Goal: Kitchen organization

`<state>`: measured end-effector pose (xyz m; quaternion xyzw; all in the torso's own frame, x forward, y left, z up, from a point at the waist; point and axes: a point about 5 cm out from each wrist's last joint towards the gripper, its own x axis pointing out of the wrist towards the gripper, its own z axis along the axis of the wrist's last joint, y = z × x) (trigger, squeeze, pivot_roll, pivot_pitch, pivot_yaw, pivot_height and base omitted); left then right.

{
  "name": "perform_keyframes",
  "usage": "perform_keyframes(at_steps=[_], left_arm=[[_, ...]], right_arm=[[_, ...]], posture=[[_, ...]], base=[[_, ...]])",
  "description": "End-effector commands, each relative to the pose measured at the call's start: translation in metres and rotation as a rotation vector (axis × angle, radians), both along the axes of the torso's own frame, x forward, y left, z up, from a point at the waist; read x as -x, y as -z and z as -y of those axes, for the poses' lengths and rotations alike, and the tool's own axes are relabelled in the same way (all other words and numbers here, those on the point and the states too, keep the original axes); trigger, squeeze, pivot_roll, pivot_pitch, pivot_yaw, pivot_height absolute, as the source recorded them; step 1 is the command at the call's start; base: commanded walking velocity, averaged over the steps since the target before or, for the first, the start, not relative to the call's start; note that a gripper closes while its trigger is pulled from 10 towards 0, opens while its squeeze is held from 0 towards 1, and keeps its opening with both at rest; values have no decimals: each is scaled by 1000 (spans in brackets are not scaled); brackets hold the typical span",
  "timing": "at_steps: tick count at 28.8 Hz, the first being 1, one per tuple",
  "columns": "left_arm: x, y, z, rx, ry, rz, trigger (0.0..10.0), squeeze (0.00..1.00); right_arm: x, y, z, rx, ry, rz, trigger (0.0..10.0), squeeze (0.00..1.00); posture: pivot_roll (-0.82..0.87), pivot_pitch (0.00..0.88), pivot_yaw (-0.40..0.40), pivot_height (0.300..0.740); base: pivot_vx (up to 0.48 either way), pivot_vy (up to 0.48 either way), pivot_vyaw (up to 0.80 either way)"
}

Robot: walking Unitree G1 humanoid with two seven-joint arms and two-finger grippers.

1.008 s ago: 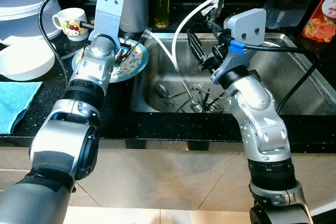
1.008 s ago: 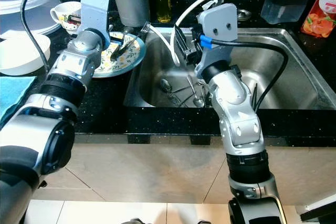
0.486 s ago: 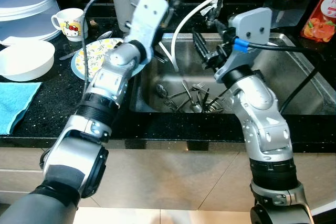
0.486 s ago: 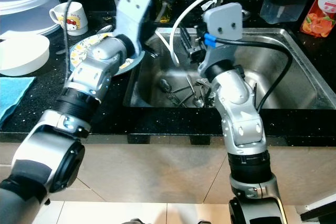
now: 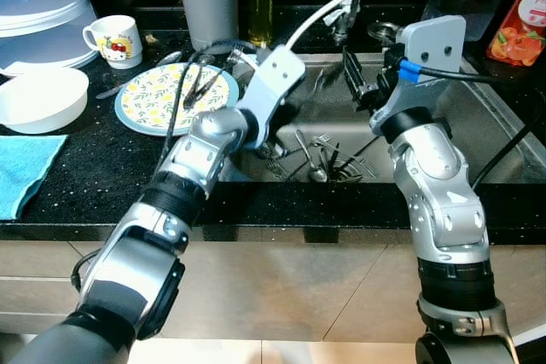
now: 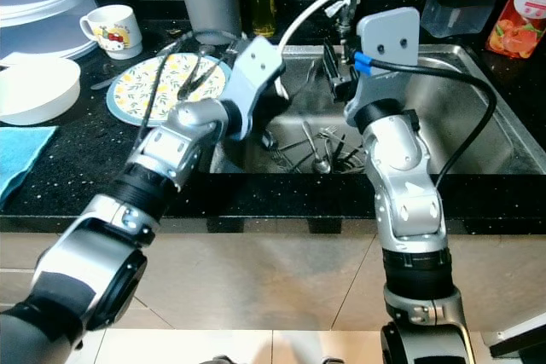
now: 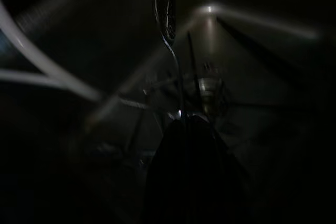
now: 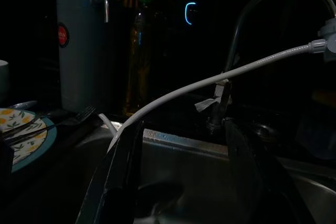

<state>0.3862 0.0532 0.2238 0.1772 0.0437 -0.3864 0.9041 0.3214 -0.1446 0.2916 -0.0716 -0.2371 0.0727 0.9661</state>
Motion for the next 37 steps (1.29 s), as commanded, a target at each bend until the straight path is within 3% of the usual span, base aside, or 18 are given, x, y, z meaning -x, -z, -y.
perform_keyframes(at_steps=[1, 2, 3, 7, 12, 13, 14, 15, 17, 20, 27, 30, 37], left_arm=[[0, 5, -3, -6, -9, -22, 10000, 0], [1, 7, -3, -7, -10, -18, 10000, 310], [1, 9, -2, -5, -4, -25, 10000, 1000], [5, 12, -1, -11, 28, -30, 10000, 1000], [4, -2, -1, 40, -9, 57, 10000, 1000], [3, -8, -1, 56, -25, 96, 10000, 824], [3, -12, -1, 66, -35, 122, 10000, 824], [2, -16, -2, 76, -53, 146, 10000, 0], [0, -20, -3, 84, -127, 170, 10000, 0], [1, -23, 0, 89, -152, 194, 10000, 0], [13, -35, 8, 220, -206, 254, 10000, 0], [13, -37, 6, 214, -279, 289, 10000, 0], [3, -36, -8, 202, -392, 262, 10000, 0]], right_arm=[[2, 1, -2, 0, -2, -7, 10000, 0], [2, 1, -2, 0, -4, -8, 10000, 0], [2, 1, -3, 0, -6, -8, 10000, 0], [1, 0, -4, -1, -12, -6, 10000, 0], [1, 0, -5, -3, -14, -6, 10000, 0], [1, 0, -5, -3, -16, -6, 10000, 0], [2, 0, -5, -3, -16, -6, 10000, 0], [2, 0, -5, -4, -17, -6, 10000, 0], [2, 0, -6, -7, -20, -4, 10000, 0], [2, 0, -7, -12, -23, -1, 10000, 0], [4, 2, -12, -32, -36, 3, 10000, 0], [5, 2, -14, -63, -33, 10, 10000, 0], [4, 1, -10, -122, 17, 24, 10000, 0]], posture=[[59, 78, 71, 740], [63, 79, 67, 740], [63, 79, 67, 740], [63, 79, 67, 740], [65, 79, 66, 740], [65, 79, 66, 740], [65, 79, 66, 740], [65, 79, 66, 740], [65, 78, 66, 740], [64, 79, 68, 740], [66, 72, 71, 740], [70, 68, 72, 740], [72, 56, 77, 740]], base=[[0, 0, 0], [0, 0, 0], [0, 0, 0], [0, 0, 0], [0, 0, 0], [0, 0, 0], [0, 0, 0], [0, 0, 0], [0, 0, 0], [0, 0, 0], [0, 0, 0], [0, 0, 0], [0, 0, 0]])
